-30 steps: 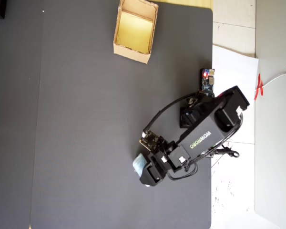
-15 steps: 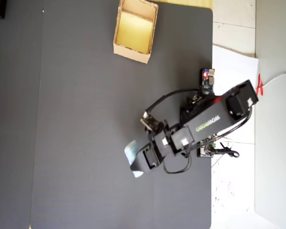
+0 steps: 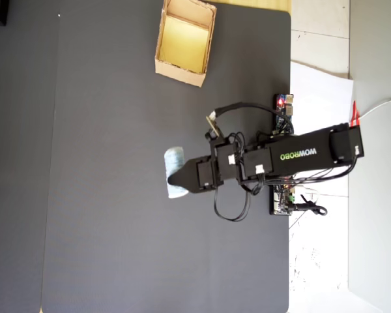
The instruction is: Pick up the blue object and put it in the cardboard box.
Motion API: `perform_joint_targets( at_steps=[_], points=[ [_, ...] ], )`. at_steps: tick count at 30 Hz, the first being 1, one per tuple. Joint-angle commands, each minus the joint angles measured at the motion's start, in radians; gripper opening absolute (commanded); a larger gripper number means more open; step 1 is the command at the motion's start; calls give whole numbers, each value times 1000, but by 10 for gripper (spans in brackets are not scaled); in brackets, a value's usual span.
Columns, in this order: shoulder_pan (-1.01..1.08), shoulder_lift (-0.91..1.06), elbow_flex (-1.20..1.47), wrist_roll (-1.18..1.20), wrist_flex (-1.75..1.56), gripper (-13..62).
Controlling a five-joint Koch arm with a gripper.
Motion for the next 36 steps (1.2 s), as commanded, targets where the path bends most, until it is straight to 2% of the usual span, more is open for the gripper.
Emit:
perform_joint_targets(
  at_steps=[1,18,29,34,36],
  points=[
    [64,37,-26,14,-126,75],
    [546,35,-60,-58,-270,76],
    [744,-176,-235,-103,-264,77],
    [865,-345,-360,-103,-225,82],
    [893,-383,-414,-103,-124,162]
  ],
)
